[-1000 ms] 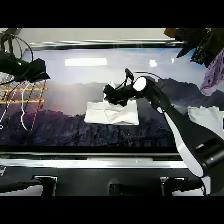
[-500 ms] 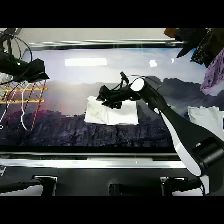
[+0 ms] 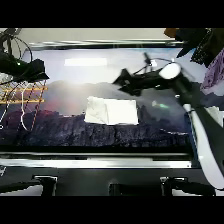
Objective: Fold the clothes and pants, and hang the long-sleeved shirts on hangers.
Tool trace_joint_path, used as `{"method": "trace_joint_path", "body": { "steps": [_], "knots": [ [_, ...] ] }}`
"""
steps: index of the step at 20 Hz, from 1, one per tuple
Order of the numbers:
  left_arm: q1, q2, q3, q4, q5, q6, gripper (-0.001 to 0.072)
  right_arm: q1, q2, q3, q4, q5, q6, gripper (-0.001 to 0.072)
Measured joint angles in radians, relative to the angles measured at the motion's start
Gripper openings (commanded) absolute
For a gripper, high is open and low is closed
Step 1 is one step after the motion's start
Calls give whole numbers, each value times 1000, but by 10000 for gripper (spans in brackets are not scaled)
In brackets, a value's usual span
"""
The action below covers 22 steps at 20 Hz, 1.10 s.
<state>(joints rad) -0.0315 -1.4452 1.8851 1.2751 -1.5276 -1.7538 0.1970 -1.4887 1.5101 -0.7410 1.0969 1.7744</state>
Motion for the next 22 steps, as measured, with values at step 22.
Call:
{"method": "trace_joint_path", "body": {
  "steps": [22],
  "knots": [
    [0, -1, 0, 9, 1, -1, 15, -293, -377, -106, 42, 211, -427, 477]
  ]
}}
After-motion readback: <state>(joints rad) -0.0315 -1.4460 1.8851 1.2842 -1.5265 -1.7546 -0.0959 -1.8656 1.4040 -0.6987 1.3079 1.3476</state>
